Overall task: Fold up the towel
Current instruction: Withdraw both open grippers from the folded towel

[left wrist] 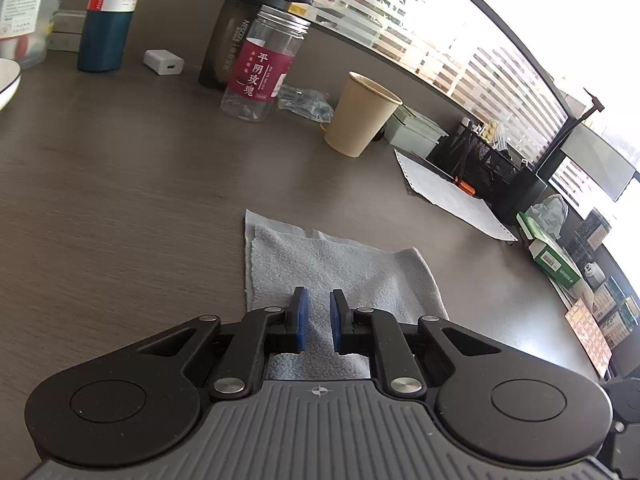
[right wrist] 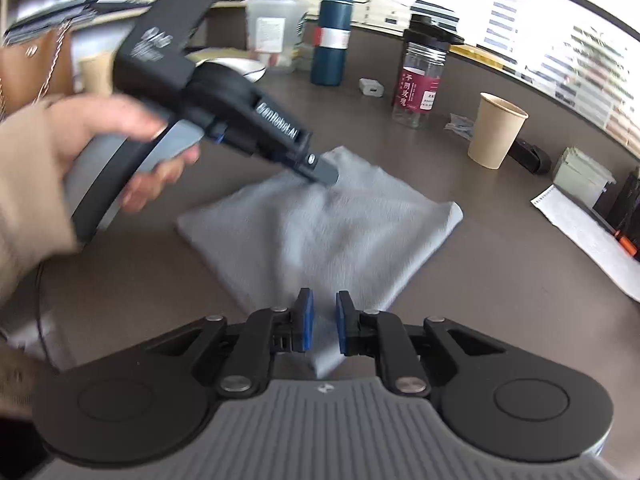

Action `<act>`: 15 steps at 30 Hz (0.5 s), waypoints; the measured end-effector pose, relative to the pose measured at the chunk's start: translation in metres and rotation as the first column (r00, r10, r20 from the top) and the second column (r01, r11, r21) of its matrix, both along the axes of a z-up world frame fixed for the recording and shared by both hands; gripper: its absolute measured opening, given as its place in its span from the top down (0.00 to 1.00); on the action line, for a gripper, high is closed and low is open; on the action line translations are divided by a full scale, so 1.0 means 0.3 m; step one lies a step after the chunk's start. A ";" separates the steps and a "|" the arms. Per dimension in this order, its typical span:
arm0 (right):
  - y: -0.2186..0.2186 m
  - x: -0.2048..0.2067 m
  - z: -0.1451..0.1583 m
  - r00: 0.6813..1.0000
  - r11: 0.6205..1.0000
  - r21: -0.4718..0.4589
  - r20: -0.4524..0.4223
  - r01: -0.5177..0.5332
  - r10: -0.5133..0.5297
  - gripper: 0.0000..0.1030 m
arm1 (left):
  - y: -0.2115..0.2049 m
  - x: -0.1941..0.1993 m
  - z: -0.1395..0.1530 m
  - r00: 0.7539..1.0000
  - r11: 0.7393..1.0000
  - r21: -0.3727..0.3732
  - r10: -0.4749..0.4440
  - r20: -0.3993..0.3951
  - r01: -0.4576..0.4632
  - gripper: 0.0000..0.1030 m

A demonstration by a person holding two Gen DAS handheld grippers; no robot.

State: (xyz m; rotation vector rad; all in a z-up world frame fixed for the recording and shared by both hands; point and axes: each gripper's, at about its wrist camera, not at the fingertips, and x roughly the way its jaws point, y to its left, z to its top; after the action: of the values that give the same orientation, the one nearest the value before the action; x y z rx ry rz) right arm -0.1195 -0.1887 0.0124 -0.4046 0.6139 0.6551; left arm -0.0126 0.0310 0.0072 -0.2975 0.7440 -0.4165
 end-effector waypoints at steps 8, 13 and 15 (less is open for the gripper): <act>-0.001 0.082 0.040 0.997 0.995 0.075 0.029 0.068 -0.070 0.79 | -0.016 -0.048 0.034 0.999 1.000 0.009 -0.020 0.042 0.020 0.77; 0.062 0.227 0.014 0.991 0.981 0.144 0.001 0.133 -0.135 0.76 | -0.034 -0.063 0.016 0.999 0.999 0.037 -0.035 0.025 0.034 0.75; 0.087 0.250 0.001 0.991 0.981 0.145 0.000 0.129 -0.130 0.76 | -0.031 -0.059 0.008 0.999 0.999 0.033 -0.035 0.023 0.034 0.76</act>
State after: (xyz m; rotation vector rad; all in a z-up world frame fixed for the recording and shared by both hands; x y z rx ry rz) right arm -0.0445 -0.1625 0.0127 -0.2302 0.5745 0.5688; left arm -0.0304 0.0216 0.0096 -0.2486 0.7330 -0.4395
